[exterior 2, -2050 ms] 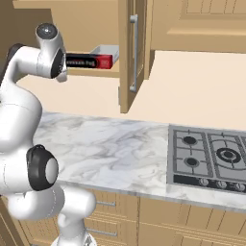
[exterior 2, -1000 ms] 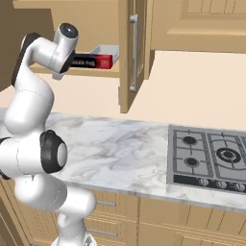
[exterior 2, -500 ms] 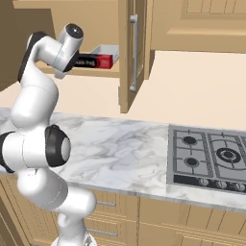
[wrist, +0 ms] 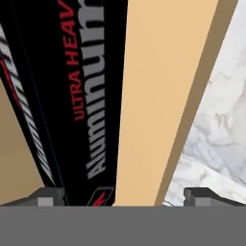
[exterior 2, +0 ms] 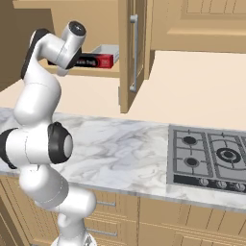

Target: Retrieve the tupperware and aluminum foil from the cabinet and place them on the dining counter near the plate with steak and bell pepper to prepare for storing leftovers.

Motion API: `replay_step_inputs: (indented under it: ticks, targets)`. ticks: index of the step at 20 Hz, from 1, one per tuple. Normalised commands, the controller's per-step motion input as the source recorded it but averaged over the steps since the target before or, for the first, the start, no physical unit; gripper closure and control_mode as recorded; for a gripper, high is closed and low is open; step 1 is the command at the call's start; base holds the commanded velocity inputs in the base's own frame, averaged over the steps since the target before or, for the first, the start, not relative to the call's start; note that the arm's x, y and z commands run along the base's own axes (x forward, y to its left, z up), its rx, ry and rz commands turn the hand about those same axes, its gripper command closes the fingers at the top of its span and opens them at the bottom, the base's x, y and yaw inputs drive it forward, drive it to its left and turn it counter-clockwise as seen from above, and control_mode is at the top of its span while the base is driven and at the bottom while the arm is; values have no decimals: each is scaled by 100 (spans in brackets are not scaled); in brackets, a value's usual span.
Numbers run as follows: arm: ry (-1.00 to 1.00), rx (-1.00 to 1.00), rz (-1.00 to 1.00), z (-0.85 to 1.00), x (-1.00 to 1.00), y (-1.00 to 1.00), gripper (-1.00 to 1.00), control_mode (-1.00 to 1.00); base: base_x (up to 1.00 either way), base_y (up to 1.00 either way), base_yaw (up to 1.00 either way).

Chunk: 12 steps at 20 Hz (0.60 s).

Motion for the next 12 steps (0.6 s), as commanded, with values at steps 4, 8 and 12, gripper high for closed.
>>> replay_step_inputs:
  ticks: [4, 8, 12]
  targets:
    - [0, 0, 0, 10, 0, -4, -100, -100, 0, 0, 0]
    - [0, 1, 0, 5, 5, -1, -100, -100, 0, 0, 0]
    - [0, 1, 0, 1, 19, 0, -100, -100, 0, 0, 0]
